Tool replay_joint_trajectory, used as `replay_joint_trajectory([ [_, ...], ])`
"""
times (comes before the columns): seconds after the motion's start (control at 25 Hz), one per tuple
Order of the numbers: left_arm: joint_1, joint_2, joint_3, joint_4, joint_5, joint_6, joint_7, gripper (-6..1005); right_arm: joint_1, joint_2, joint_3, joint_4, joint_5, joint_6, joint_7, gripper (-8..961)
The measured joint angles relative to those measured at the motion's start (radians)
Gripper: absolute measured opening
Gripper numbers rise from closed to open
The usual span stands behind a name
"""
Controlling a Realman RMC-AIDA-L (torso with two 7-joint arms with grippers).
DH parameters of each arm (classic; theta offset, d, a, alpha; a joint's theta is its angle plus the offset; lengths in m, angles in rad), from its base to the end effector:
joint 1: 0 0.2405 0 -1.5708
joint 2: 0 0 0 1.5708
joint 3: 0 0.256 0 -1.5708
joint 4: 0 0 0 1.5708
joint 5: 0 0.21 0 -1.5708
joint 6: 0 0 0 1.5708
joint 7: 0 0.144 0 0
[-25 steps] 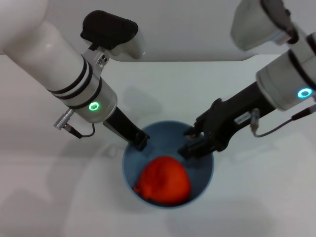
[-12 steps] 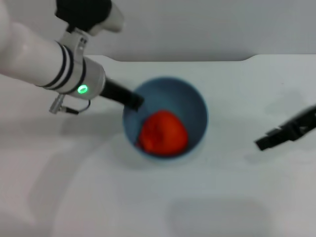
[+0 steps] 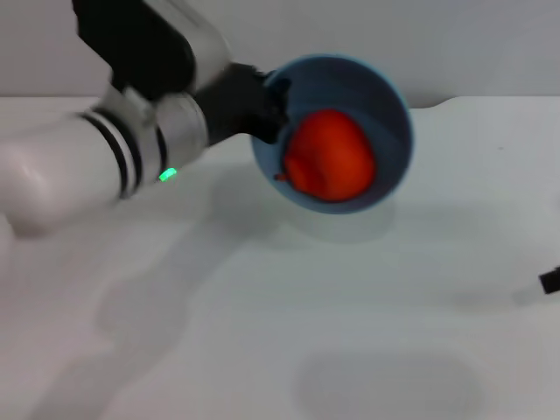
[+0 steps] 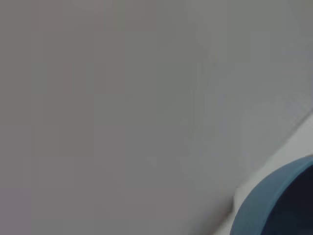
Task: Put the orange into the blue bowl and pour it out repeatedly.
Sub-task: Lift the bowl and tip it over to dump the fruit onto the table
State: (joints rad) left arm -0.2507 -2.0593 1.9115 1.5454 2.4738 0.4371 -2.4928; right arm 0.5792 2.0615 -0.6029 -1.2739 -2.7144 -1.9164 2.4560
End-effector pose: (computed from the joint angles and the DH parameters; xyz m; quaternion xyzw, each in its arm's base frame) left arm -0.1235 0.3486 -0.0376 -0.9016 -0.1095 -0.1223 0.4003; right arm 0.2747 0.3149 0.0998 -0.7966 0.5841 -0.0569 0.1450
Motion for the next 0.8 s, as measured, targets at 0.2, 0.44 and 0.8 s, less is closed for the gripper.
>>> replay_joint_trajectory([
  [0.2,0.088,-0.001,0.194,-0.052,0.092,-0.374,0.178,0,-0.020,0.000,0.080,0.002,-0.026,-0.001,-0.002,445],
  [0.44,0.109,-0.013,0.401,-0.259,0.193,-0.900,0.452,0,-0.038,0.001,0.116,0.002,-0.039,-0.003,0.003,445],
  [0.8,0.001,-0.017,0.526,-0.451,0.045,-1.171,0.735,0,-0.040,0.004,0.115,0.018,-0.049,-0.002,0.013,445],
])
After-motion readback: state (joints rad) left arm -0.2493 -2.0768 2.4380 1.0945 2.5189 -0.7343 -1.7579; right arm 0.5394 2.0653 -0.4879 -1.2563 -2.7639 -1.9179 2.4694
